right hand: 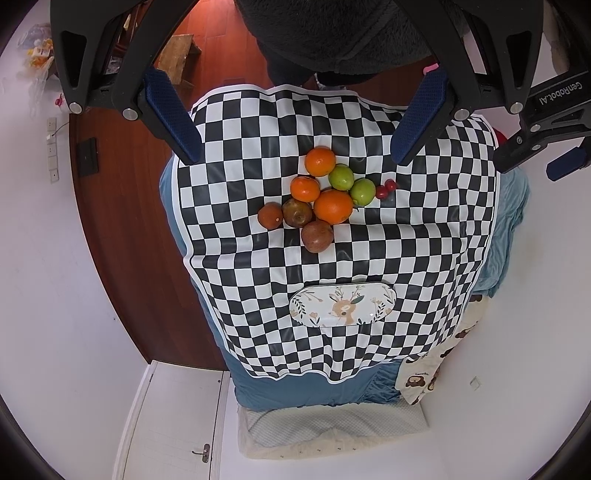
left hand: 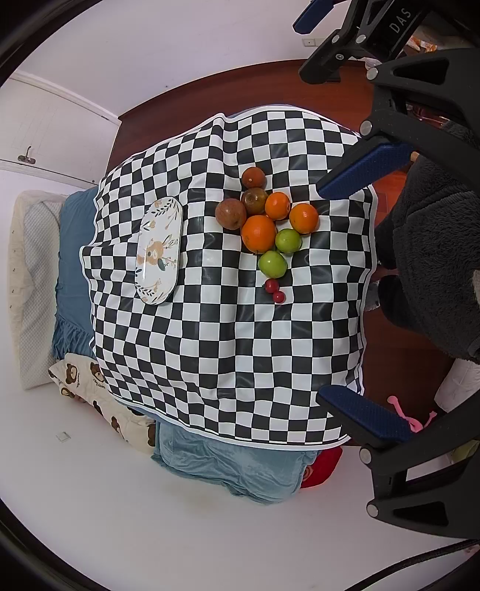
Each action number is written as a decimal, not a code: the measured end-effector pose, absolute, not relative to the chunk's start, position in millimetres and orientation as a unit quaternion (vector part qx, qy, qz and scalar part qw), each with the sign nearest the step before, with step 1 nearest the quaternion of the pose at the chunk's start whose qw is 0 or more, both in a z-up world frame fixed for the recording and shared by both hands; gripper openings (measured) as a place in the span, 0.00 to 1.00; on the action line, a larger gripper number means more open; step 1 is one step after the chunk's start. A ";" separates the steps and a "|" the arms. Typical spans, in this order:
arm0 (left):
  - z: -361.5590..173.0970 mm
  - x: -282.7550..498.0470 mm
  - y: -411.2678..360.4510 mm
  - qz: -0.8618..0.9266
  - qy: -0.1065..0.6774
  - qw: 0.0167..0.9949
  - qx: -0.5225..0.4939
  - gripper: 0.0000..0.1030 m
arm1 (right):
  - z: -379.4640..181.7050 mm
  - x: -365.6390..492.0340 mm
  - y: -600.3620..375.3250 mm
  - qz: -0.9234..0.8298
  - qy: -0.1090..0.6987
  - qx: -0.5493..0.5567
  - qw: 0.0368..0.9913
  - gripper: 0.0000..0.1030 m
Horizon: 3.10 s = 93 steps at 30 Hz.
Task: Organize fruits
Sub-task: 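Lower the left tool toward a green apple while the right tool approaches an orange, then close the left tool on the green apple while the right tool grasps the orange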
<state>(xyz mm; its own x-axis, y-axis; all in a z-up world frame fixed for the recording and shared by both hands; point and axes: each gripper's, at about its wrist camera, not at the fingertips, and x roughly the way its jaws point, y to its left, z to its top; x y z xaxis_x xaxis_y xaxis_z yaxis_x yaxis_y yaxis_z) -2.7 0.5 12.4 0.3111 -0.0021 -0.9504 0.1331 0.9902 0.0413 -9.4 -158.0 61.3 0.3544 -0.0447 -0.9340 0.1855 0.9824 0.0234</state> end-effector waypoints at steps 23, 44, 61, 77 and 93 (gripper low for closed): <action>-42.8 62.5 -20.0 -0.003 0.550 0.825 0.128 1.00 | -25.4 59.7 -204.3 -0.047 0.567 0.141 0.810 1.00; -278.4 139.0 -66.8 -0.153 0.699 0.677 0.171 0.73 | -254.0 170.6 -209.8 0.056 0.673 0.283 0.682 0.89; -282.0 168.8 -26.4 -0.244 0.691 0.673 0.101 0.48 | -294.4 179.5 -181.9 -0.019 0.687 0.336 0.644 0.89; -301.6 223.9 7.7 -0.267 0.717 0.642 0.057 0.52 | -331.0 212.8 -142.5 -0.039 0.716 0.289 0.635 0.93; -256.4 237.9 11.5 -0.201 0.700 0.681 0.076 0.50 | -325.2 216.1 -150.3 -0.032 0.724 0.270 0.634 0.63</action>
